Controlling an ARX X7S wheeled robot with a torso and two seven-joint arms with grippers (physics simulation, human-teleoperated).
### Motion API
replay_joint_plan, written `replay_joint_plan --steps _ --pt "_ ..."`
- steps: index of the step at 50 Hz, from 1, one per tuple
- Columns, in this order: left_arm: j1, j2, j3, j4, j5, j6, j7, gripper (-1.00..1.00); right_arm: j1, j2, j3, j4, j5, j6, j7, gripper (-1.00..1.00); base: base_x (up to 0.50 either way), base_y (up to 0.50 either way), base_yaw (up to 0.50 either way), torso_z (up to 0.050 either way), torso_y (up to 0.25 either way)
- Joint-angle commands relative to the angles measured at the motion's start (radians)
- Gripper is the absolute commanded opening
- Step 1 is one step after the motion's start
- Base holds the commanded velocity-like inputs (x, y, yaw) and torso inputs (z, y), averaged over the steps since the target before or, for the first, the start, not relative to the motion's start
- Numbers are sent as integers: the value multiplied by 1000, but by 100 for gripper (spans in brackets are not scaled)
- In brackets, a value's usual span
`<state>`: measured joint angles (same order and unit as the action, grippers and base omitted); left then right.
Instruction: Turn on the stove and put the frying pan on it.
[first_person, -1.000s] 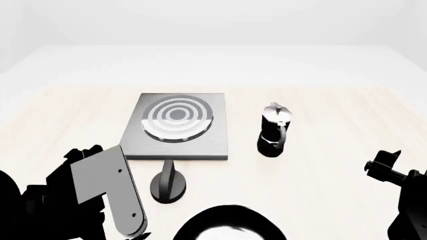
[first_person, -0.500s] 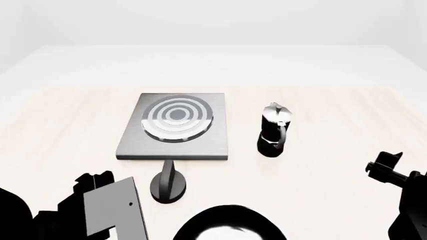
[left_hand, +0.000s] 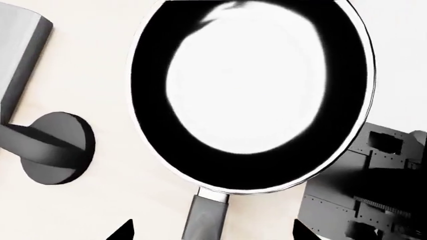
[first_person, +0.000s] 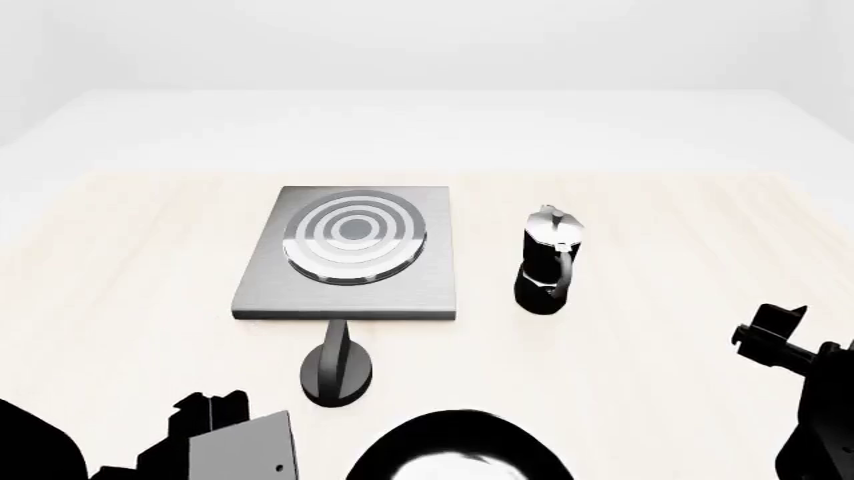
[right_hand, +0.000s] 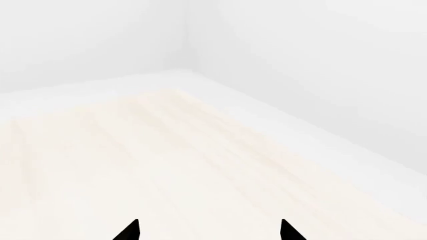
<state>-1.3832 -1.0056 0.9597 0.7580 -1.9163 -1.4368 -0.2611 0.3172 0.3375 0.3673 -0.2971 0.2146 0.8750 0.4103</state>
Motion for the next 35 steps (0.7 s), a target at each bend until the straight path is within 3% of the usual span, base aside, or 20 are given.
replay_joint_plan --steps 1,19,35 --pt "36 4 15 14 21 5 33 100 -1 1 -2 5 1 -6 0 100 0 0 0 0 0" --pt "78 -25 39 -2 66 6 56 100 -1 4 -5 6 4 -8 2 100 0 0 0 0 0" --pt "149 -30 48 -21 201 14 152 100 -5 4 -5 4 8 -11 5 100 0 0 0 0 0"
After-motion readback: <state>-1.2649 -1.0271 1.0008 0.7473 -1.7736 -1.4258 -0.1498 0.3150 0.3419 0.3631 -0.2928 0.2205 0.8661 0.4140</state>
